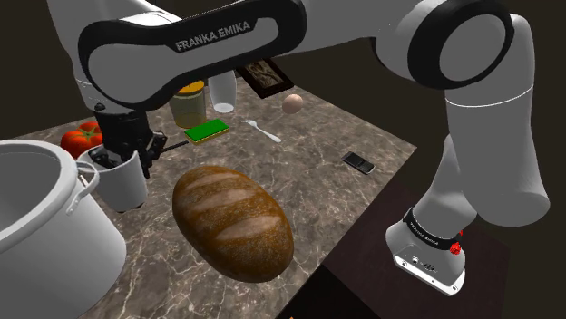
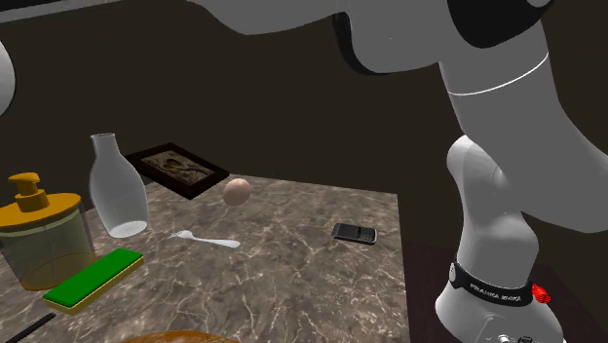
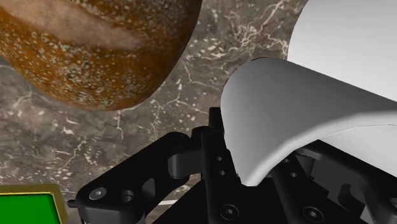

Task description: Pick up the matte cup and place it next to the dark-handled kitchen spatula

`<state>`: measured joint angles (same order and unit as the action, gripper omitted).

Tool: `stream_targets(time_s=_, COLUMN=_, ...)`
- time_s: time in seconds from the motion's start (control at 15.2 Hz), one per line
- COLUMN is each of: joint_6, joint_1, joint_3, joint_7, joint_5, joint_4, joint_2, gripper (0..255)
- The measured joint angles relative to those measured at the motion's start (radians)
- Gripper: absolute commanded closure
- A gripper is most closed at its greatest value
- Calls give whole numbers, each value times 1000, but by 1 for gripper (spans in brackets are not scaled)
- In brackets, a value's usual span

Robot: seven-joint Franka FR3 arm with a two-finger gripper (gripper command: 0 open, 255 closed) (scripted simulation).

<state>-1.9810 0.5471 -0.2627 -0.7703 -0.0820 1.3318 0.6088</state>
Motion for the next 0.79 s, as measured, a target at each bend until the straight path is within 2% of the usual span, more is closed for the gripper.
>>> stream_targets(time_s=0.2, joint_6=-40, joint_1=-2, joint_3=1, joint_7=3, joint_5=-1, joint_4=36, joint_2=6, gripper=255)
stream_targets(time_s=0.59, joint_6=-44, joint_1=0, joint_3=1, joint_7=2, joint_5=-1, joint_4=39, joint_2=8, gripper=255)
stream_targets(time_s=0.66, joint_6=-44, joint_1=0, joint_3=1, joint_7=2, joint_5=-1, joint_4=38, joint_2=8, gripper=0)
stream_targets(time_s=0.79, joint_6=-46, joint_1=2, joint_3=-1, joint_7=2, joint_5=0, joint_4=43, joint_2=9, gripper=0)
